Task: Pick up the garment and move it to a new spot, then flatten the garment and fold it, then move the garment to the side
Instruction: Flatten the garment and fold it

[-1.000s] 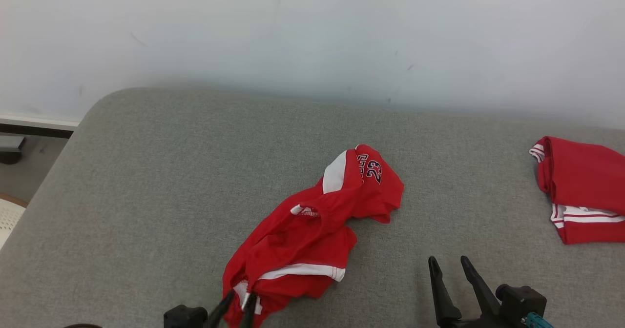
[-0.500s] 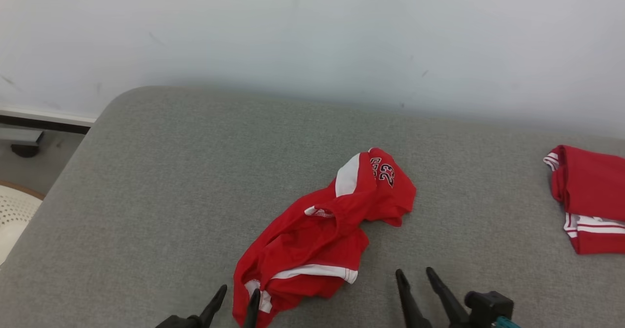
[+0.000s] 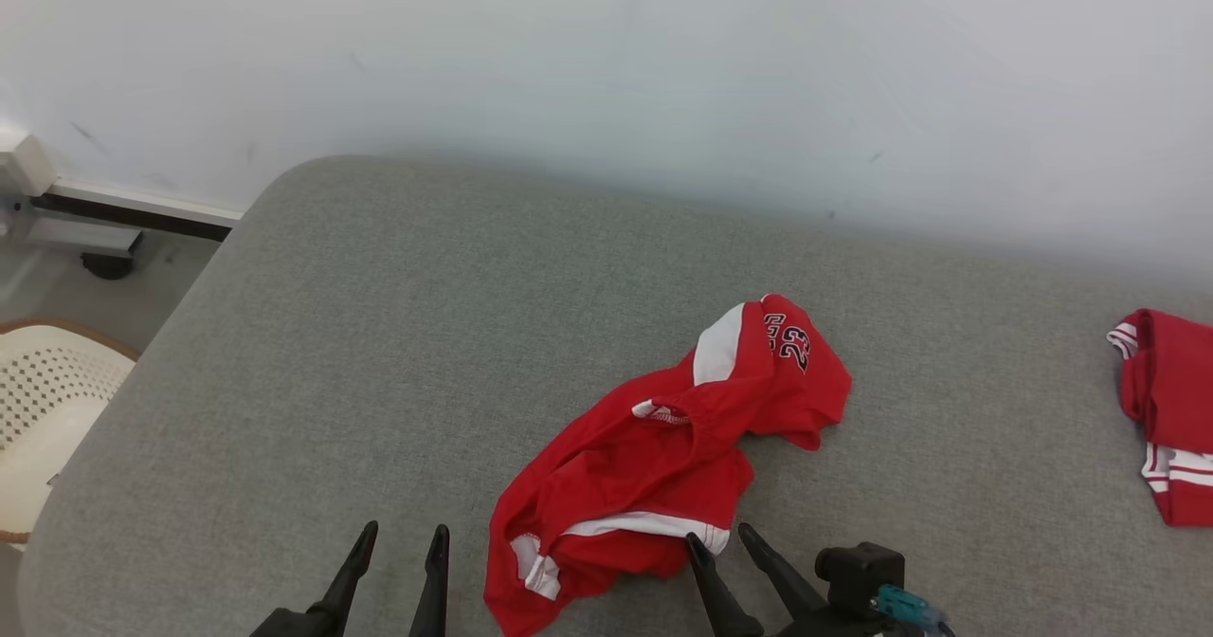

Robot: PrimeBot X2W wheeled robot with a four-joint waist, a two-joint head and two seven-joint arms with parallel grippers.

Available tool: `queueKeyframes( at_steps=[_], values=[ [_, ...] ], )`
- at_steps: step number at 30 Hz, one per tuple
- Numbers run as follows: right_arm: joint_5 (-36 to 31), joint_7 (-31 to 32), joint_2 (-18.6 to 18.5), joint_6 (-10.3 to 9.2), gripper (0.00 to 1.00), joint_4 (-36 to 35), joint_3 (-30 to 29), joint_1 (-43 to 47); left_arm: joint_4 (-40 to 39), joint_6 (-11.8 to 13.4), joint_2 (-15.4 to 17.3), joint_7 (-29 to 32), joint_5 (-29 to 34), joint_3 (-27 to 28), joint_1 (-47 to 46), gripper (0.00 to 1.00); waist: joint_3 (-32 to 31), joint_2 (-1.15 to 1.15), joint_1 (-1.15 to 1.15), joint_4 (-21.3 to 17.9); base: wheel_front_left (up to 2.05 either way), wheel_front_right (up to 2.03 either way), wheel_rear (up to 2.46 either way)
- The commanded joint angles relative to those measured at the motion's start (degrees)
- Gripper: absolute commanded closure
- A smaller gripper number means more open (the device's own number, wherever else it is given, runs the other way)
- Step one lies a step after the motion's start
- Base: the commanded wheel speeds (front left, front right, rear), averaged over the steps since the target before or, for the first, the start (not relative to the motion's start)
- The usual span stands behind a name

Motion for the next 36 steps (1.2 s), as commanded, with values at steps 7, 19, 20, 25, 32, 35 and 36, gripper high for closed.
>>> queueKeyframes(
  at_steps=[7,19,20,25,32,35,36],
  values=[
    [1.0,0.0,-0.1,-0.10,1.00,3.4,0.6,-2.8,0.2,-0.8,-1.3,-0.1,1.6,1.8,1.4,0.00,-0.1,0.00,0.00,0.3,0.00,0.00,0.00],
    [2.2,0.0,-0.1,-0.10,0.00,3.0,-0.6,-1.5,1.6,-1.7,-3.1,-0.1,3.1,1.5,0.0,0.00,-0.4,0.00,0.00,-2.0,0.00,0.00,0.00],
    [2.4,0.0,-0.1,-0.10,0.00,3.0,0.2,-1.7,1.7,-1.8,-3.1,-0.1,3.2,1.4,-0.1,0.00,-0.4,0.00,0.00,-1.8,0.00,0.00,0.00],
    [3.3,0.0,-0.1,-0.10,0.00,4.0,1.7,-2.4,2.1,-1.9,-3.2,-0.1,3.2,0.9,-0.2,0.00,0.0,0.00,0.00,-0.4,0.00,0.00,0.00],
    [6.0,0.0,-0.1,-0.10,1.00,7.1,4.1,-5.1,2.6,-1.8,-3.4,-0.1,3.2,0.3,-0.8,0.00,0.5,0.00,0.00,0.8,0.00,0.00,0.00],
    [6.3,0.0,-0.1,-0.10,1.00,7.4,4.4,-5.6,2.7,-1.8,-3.4,-0.1,3.0,0.1,-0.9,0.00,0.6,0.00,0.00,0.7,0.00,0.00,0.00],
    [6.2,0.0,-0.1,-0.10,1.00,7.7,4.3,-5.7,2.7,-1.8,-3.4,-0.1,2.9,0.3,-0.9,0.00,0.6,0.00,0.00,0.5,0.00,0.00,0.00]
  ],
)
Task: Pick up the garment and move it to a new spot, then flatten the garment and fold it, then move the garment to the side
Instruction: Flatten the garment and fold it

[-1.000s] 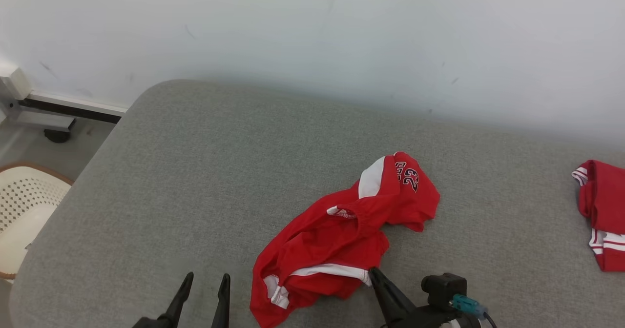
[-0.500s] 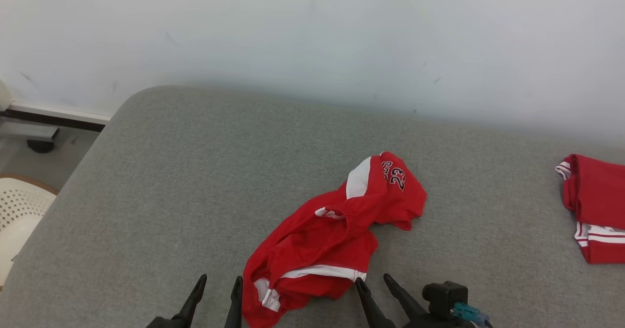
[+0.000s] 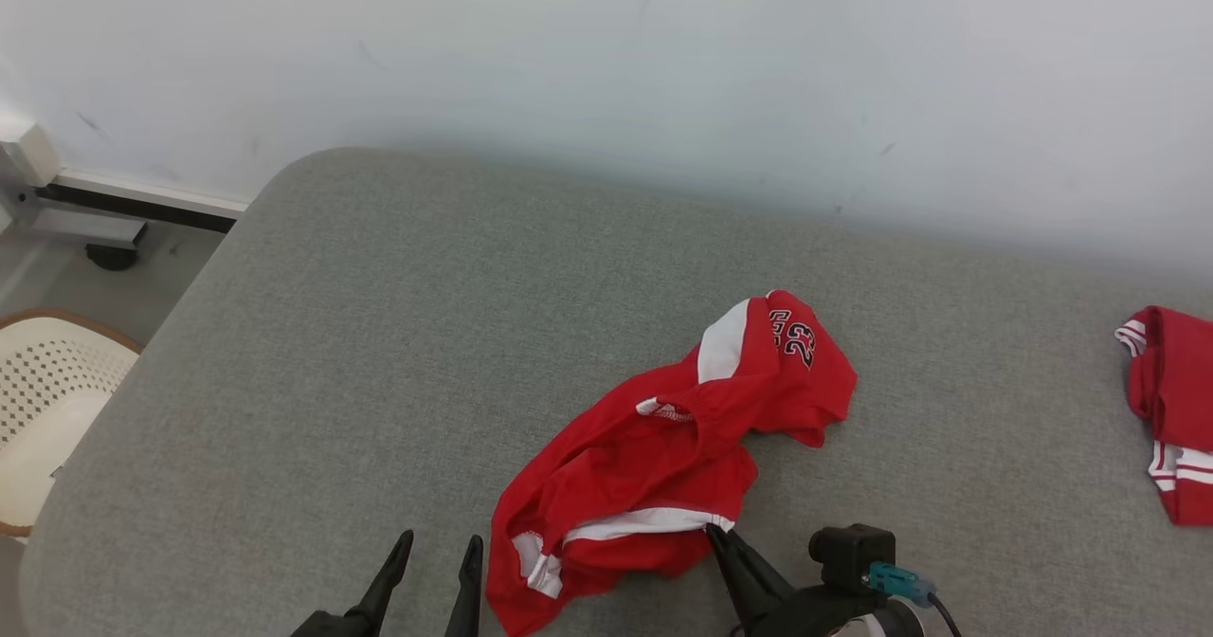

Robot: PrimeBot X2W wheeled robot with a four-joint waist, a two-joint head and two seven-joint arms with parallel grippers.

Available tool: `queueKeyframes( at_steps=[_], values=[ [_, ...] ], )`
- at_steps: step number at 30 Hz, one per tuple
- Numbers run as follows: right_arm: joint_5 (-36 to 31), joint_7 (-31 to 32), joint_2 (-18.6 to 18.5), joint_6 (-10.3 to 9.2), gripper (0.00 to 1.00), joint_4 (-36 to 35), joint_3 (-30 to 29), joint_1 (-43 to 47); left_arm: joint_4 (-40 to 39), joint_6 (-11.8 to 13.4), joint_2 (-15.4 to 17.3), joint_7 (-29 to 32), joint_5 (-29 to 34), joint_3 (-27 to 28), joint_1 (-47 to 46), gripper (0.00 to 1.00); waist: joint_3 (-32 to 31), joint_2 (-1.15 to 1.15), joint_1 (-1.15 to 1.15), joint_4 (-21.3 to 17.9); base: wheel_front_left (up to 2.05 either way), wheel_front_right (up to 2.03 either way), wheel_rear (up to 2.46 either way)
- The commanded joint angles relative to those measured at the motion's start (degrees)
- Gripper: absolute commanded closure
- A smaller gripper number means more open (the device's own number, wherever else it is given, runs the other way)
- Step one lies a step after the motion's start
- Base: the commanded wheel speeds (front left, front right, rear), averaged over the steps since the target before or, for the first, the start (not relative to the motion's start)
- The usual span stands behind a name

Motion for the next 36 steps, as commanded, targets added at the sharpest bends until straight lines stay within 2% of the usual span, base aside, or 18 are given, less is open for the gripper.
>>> queueKeyframes(
  at_steps=[1,6,11,17,20,24,25,26,36],
  values=[
    [-0.3,0.0,-0.1,-0.10,1.00,0.3,-0.4,-0.3,0.1,-0.1,-0.1,-0.1,0.0,0.3,-0.7,0.00,0.0,0.00,0.00,-0.4,0.00,0.00,0.00],
    [-3.8,0.0,-1.1,-0.10,1.00,-1.2,-3.2,0.9,0.2,-0.1,-0.2,-0.1,-0.1,0.1,0.0,0.00,-0.5,0.00,0.00,-2.0,0.00,0.00,0.00],
    [-8.1,0.0,-4.7,-0.10,1.00,-8.4,-8.5,6.2,0.6,0.0,-0.3,-0.1,-0.4,0.1,1.0,0.00,-1.5,0.00,0.00,-4.3,0.00,0.00,0.00],
    [-12.3,0.2,-7.3,-0.10,1.00,-13.7,-13.9,11.8,0.6,0.0,-0.5,-0.1,-0.5,0.1,1.5,0.00,-2.0,0.00,0.00,-5.8,0.00,0.00,0.00],
    [-14.9,2.5,-7.7,-0.10,1.00,-17.4,-17.0,14.9,0.5,0.0,-0.6,-0.1,-0.4,0.0,1.5,0.00,-2.1,0.00,0.00,-6.4,0.00,0.00,0.00],
    [-16.6,6.8,-6.1,-0.10,1.00,-22.3,-19.6,18.6,0.6,0.0,-0.7,-0.1,-0.5,-0.2,1.7,0.00,-1.9,0.00,0.00,-7.2,0.00,0.00,0.00],
    [-17.4,7.6,-6.1,-0.10,0.63,-23.1,-20.2,19.2,0.7,0.0,-0.7,-0.1,-0.5,-0.5,1.7,0.00,-1.9,0.00,0.00,-7.4,0.00,0.00,0.00],
    [-17.4,8.0,-5.4,-0.10,0.00,-23.8,-20.7,19.5,0.8,0.0,-0.7,-0.1,-0.5,-0.6,1.6,0.00,-1.8,0.00,0.00,-7.5,0.00,0.00,0.00],
    [-20.7,7.4,-3.3,-0.10,0.00,-26.5,-25.4,22.4,0.6,0.0,-0.9,-0.1,0.3,-4.1,1.6,0.00,-2.1,0.00,0.00,-8.1,0.00,0.00,0.00]
  ],
)
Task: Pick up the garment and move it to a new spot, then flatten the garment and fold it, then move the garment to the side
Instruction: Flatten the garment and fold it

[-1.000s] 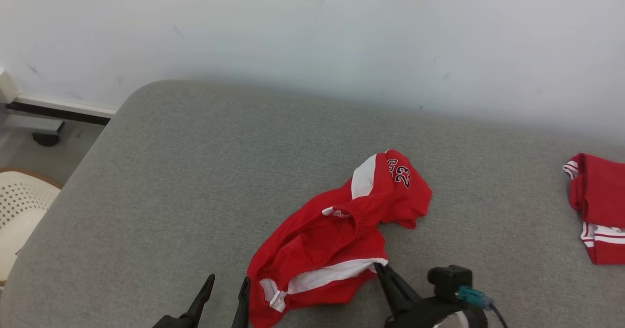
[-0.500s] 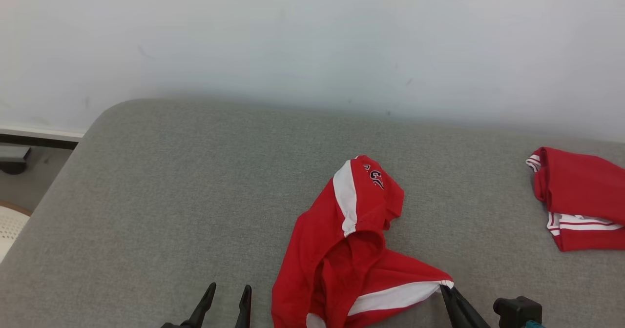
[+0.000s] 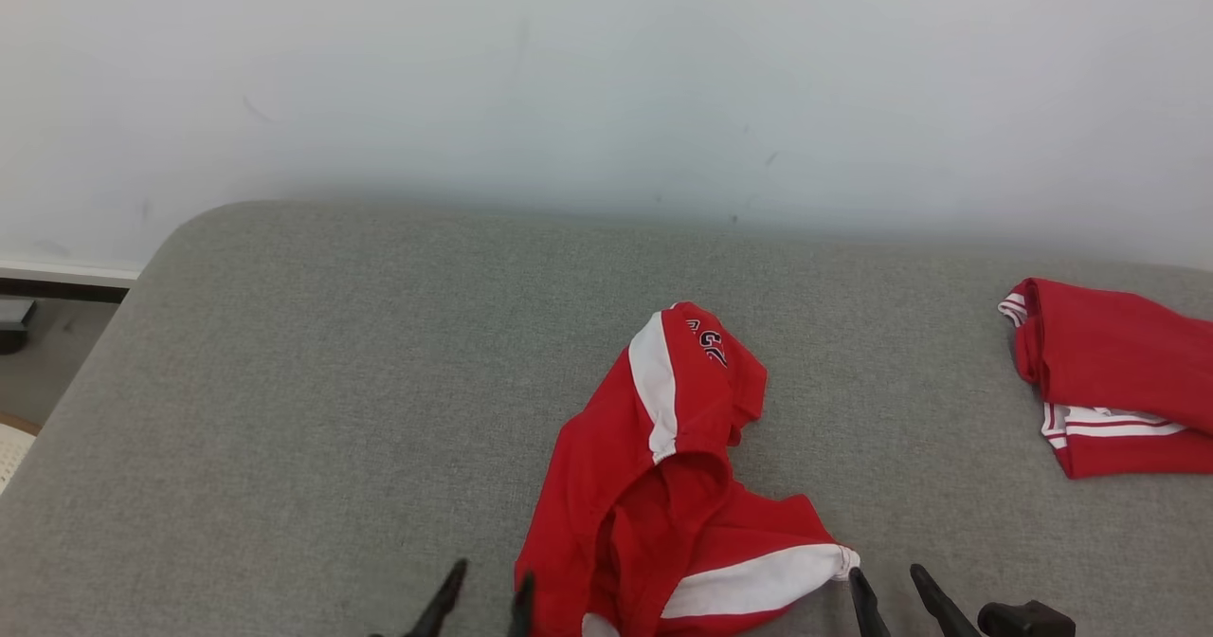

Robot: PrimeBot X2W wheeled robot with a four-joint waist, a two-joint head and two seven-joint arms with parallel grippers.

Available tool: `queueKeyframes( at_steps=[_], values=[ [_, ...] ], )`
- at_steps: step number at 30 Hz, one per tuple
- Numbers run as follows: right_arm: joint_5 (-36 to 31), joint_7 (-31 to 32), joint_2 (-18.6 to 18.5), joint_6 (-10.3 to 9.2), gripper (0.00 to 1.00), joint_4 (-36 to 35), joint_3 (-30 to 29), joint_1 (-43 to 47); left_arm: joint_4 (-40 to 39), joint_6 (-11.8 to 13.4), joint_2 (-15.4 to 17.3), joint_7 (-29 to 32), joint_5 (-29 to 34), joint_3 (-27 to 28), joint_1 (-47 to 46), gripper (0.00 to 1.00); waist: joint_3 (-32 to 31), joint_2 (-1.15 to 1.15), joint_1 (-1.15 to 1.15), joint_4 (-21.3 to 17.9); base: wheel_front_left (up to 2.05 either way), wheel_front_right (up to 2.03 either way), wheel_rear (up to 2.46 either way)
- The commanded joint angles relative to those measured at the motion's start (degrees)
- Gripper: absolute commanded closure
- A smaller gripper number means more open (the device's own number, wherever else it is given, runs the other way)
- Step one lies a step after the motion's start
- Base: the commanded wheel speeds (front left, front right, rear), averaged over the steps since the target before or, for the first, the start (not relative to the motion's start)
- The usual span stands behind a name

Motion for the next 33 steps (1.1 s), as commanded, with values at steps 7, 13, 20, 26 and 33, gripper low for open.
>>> queueKeyframes(
  at_steps=[7,13,20,26,33],
  values=[
    [-0.4,-0.6,0.1,-0.10,0.00,4.9,-0.2,-3.1,3.3,0.1,-0.2,-0.1,-0.3,-9.6,0.1,0.00,0.3,0.00,0.00,-0.6,0.00,0.00,0.00],
    [0.5,-1.7,0.3,-0.10,0.00,10.0,1.6,-6.7,8.3,0.1,0.4,-0.1,-0.9,-14.6,-2.0,0.00,0.6,0.00,0.00,-0.6,0.00,0.00,0.00],
    [1.9,-3.6,0.5,-0.10,0.00,16.4,4.0,-10.6,13.5,0.1,0.5,-0.1,-1.4,-20.8,-5.9,0.00,1.5,0.00,0.00,-0.5,0.00,0.00,0.00],
    [2.9,-4.8,0.3,-0.10,0.00,20.3,5.4,-12.9,15.5,0.1,0.4,-0.1,-0.9,-23.2,-9.1,0.00,2.3,0.00,0.00,-1.1,0.00,0.00,0.00],
    [4.3,-6.0,0.4,-0.10,0.00,24.6,6.9,-15.5,20.5,0.1,-0.2,-0.1,-1.9,-24.5,-11.3,0.00,2.9,0.00,0.00,-1.9,0.00,0.00,0.00]
  ],
)
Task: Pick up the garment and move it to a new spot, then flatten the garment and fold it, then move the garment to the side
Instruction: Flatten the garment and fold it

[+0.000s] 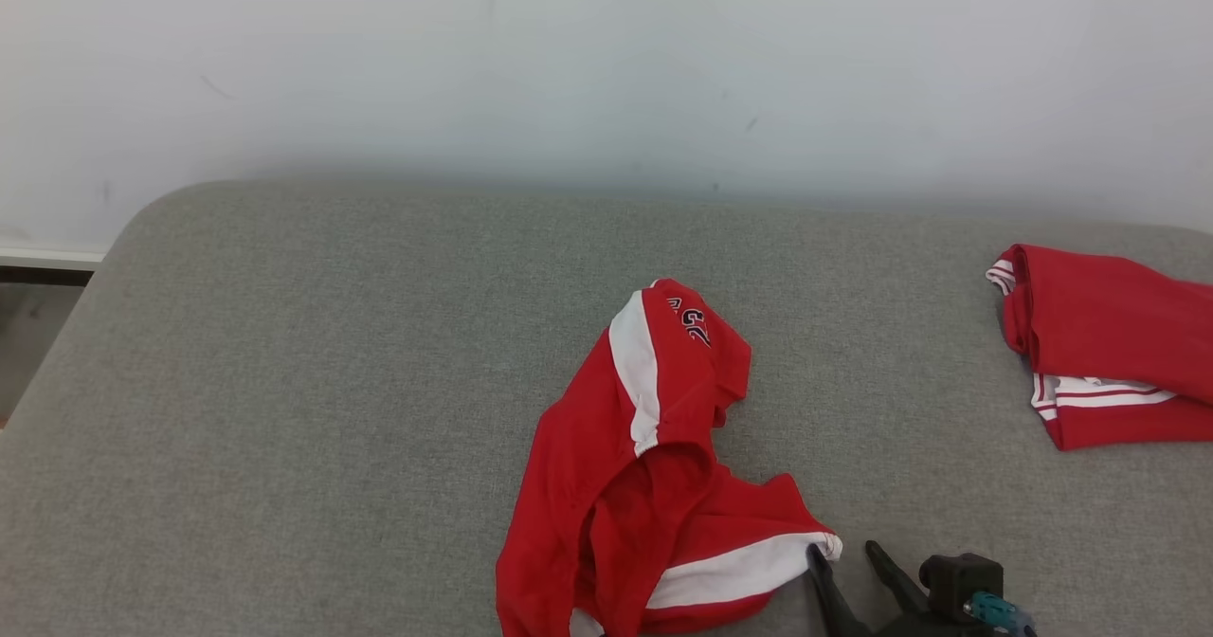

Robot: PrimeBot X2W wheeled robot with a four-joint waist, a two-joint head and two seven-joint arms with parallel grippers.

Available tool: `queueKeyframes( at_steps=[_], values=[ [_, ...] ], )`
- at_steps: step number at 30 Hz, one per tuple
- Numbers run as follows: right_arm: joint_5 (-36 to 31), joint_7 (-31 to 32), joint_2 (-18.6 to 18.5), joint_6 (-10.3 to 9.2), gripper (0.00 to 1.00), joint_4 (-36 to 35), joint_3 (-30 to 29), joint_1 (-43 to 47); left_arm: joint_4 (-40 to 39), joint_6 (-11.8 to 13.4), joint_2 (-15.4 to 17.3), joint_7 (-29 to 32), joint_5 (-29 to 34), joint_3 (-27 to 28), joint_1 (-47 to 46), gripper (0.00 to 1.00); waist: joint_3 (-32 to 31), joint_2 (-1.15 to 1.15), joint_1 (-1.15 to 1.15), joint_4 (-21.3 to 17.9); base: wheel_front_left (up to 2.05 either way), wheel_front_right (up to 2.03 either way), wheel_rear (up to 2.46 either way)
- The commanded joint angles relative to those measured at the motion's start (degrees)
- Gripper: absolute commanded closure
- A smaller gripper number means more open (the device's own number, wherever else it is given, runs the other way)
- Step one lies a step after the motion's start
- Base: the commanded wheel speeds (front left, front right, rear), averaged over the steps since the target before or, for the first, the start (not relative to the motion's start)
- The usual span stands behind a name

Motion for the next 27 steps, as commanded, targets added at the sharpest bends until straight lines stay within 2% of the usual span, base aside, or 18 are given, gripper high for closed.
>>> queueKeyframes(
  at_steps=[1,4,5,6,7,8,12,18,23,27],
  values=[
    [0.4,-0.5,0.2,-0.10,0.00,0.4,0.4,-0.7,0.5,0.1,-0.2,-0.1,-0.4,-0.3,-0.7,0.00,0.1,0.00,0.00,-0.1,0.00,0.00,0.00],
    [1.4,-0.5,0.5,-0.10,0.00,1.7,2.1,-1.8,2.2,0.1,-0.3,-0.1,-1.6,-0.3,-1.4,0.00,0.3,0.00,0.00,-0.1,0.00,0.00,0.00],
    [1.9,-0.2,0.6,-0.10,0.07,2.2,3.0,-2.1,2.8,0.1,-0.3,-0.1,-2.0,-0.3,-1.5,0.18,0.3,0.00,0.00,0.0,0.00,0.00,0.00],
    [2.5,-0.1,0.8,-0.10,0.27,2.6,3.9,-2.5,3.4,0.1,-0.4,-0.1,-2.3,-0.2,-1.9,0.57,0.3,0.00,0.00,0.1,0.00,0.00,0.00],
    [3.2,-0.2,0.9,-0.10,0.69,3.0,4.5,-2.9,3.8,0.1,-0.4,-0.1,-2.6,0.1,-2.3,1.00,0.3,0.00,0.00,0.1,0.00,0.00,0.00],
    [4.1,-0.1,1.0,-0.10,1.00,3.3,5.1,-3.2,4.3,0.1,-0.5,-0.1,-2.9,0.2,-2.4,1.00,0.3,0.00,0.00,0.3,0.00,0.00,0.00],
    [5.9,-1.1,0.3,-0.10,1.00,3.8,6.4,-4.0,3.8,0.1,-0.5,-0.1,-4.2,1.2,-2.8,1.00,-0.4,0.00,0.00,0.9,0.00,0.00,0.00],
    [6.8,-1.8,-1.8,-0.10,1.00,1.7,7.4,-2.2,-2.9,0.1,0.3,-0.1,-5.3,5.6,-1.2,1.00,-2.0,0.00,0.00,1.3,0.00,0.00,0.00],
    [7.8,-1.7,-6.3,-0.10,1.00,-4.3,7.3,1.8,-12.8,0.2,3.9,-0.1,-4.7,10.7,1.3,1.00,-3.1,0.00,0.00,1.7,0.00,0.00,0.00],
    [9.3,1.0,-8.8,-0.10,1.00,-10.5,6.4,4.6,-17.7,0.3,6.0,-0.1,-5.5,13.6,3.1,1.00,-3.5,0.00,0.00,1.1,0.00,0.00,0.00]
  ],
)
